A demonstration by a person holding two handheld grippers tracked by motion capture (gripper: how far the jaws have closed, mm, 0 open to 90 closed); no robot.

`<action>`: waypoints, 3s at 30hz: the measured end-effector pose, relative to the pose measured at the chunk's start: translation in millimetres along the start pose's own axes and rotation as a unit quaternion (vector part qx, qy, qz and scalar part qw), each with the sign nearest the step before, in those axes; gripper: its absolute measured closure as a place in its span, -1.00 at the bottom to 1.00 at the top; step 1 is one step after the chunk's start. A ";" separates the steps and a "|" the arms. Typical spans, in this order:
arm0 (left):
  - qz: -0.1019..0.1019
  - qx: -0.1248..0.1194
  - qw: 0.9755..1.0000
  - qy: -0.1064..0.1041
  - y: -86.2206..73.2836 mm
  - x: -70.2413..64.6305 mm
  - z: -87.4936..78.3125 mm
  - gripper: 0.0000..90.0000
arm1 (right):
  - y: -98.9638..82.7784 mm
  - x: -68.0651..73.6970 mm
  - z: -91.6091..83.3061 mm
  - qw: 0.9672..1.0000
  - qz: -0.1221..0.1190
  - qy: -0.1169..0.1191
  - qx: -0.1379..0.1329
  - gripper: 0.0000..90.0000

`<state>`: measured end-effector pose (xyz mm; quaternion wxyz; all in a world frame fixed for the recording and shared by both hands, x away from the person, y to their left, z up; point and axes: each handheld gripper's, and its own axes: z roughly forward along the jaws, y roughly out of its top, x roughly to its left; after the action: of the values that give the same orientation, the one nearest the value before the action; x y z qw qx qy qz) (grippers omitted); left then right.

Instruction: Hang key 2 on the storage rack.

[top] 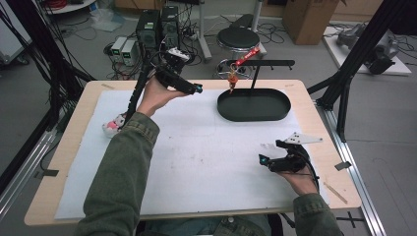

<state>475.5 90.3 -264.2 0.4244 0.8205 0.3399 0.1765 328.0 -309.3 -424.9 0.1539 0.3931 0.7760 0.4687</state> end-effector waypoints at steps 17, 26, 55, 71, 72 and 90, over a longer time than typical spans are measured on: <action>-0.029 0.026 0.999 0.022 -50.5 46.0 -27.2 -0.96 | 0.0 0.0 0.0 1.000 0.000 -0.003 0.000 -0.99; -0.040 0.051 0.997 0.036 -75.3 66.7 -36.2 -0.96 | 0.3 0.8 -0.9 1.000 0.000 -0.005 0.000 -0.99; -0.032 0.167 0.983 0.075 -180.6 113.6 -47.5 -0.92 | -3.5 3.3 2.4 1.000 -0.010 -0.021 0.021 -0.99; -0.101 0.166 0.977 0.087 -219.6 145.3 -67.2 -0.92 | -2.7 5.3 8.6 0.999 -0.015 -0.019 0.037 -0.99; -0.101 0.166 0.977 0.084 -221.0 145.1 -66.1 -0.92 | -2.8 5.3 8.7 0.999 -0.016 -0.020 0.038 -0.99; -0.097 0.208 0.971 0.059 -231.5 141.7 -54.9 0.08 | -4.2 5.2 10.3 0.998 -0.017 -0.027 0.049 -0.99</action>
<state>449.4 316.9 -421.4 0.2385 0.8420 0.4716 0.1082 328.9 -300.2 -433.1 0.1631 0.3993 0.8001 0.4168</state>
